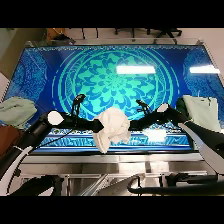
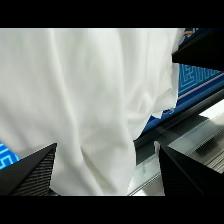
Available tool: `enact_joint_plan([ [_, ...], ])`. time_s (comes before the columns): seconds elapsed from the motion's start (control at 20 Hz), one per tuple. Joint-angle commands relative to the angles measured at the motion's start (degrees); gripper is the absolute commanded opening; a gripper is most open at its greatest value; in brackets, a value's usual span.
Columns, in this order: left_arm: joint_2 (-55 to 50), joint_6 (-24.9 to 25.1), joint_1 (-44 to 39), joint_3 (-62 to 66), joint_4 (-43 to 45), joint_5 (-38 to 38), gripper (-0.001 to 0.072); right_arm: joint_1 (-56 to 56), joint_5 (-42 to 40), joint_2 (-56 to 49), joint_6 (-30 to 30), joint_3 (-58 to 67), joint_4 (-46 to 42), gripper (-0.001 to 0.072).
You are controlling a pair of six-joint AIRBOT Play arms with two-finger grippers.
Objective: Fold the shirts.
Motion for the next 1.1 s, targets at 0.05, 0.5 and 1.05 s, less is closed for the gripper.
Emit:
enact_joint_plan([
  [0.05, -1.07, 0.17, -0.20, 4.85, 0.48, -1.27, 0.0701, -0.90, 4.66, 1.73, -0.66, 6.32, -0.26, 0.0020],
  [0.5, 0.55, 0.15, -0.09, 3.17, 0.26, 0.48, 0.0701, -0.94, 16.90, 9.14, 4.00, 48.26, -0.63, 0.0020],
  [1.05, -1.62, 0.15, -2.14, 2.23, -0.07, 9.55, 0.0701, -0.92, 17.53, 6.45, 7.37, 65.26, -4.35, 0.0020],
])
